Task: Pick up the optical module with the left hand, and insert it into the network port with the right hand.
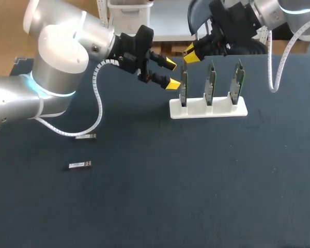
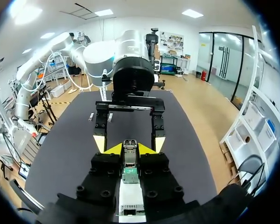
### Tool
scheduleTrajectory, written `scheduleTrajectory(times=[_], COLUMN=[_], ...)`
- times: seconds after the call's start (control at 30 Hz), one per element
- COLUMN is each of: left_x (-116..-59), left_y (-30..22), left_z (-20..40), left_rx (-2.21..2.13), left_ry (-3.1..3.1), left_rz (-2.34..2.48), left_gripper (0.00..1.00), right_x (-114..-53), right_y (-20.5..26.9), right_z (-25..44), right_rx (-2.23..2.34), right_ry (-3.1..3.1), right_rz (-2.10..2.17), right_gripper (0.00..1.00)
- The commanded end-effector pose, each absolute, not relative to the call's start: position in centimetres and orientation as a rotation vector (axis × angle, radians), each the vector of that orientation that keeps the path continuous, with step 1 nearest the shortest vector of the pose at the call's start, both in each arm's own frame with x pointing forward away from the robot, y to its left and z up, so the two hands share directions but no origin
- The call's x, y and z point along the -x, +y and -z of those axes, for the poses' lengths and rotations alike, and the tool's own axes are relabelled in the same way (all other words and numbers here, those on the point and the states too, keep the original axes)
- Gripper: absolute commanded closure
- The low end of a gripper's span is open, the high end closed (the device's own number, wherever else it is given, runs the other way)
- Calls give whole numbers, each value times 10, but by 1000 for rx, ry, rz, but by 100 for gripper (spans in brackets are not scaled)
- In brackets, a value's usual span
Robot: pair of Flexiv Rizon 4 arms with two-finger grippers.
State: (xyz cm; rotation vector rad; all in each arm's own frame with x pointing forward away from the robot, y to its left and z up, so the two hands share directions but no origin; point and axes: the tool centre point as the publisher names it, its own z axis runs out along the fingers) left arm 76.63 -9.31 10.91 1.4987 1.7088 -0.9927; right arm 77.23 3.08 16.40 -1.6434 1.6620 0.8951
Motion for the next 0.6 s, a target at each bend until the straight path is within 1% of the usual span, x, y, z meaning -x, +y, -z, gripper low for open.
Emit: scheduleTrajectory(times=[0.03,0.6], left_x=[-768,-768], left_y=[-94,-94], left_z=[-110,-110], left_rx=[-1502,-1502], left_ry=[1713,1713], left_rz=[992,992], left_gripper=[0,0], right_x=[-771,-769], right_y=[30,29], right_z=[-163,-163], right_rx=[1639,1633], right_ry=[1667,1668], right_rz=[-891,-895], right_gripper=[100,100])
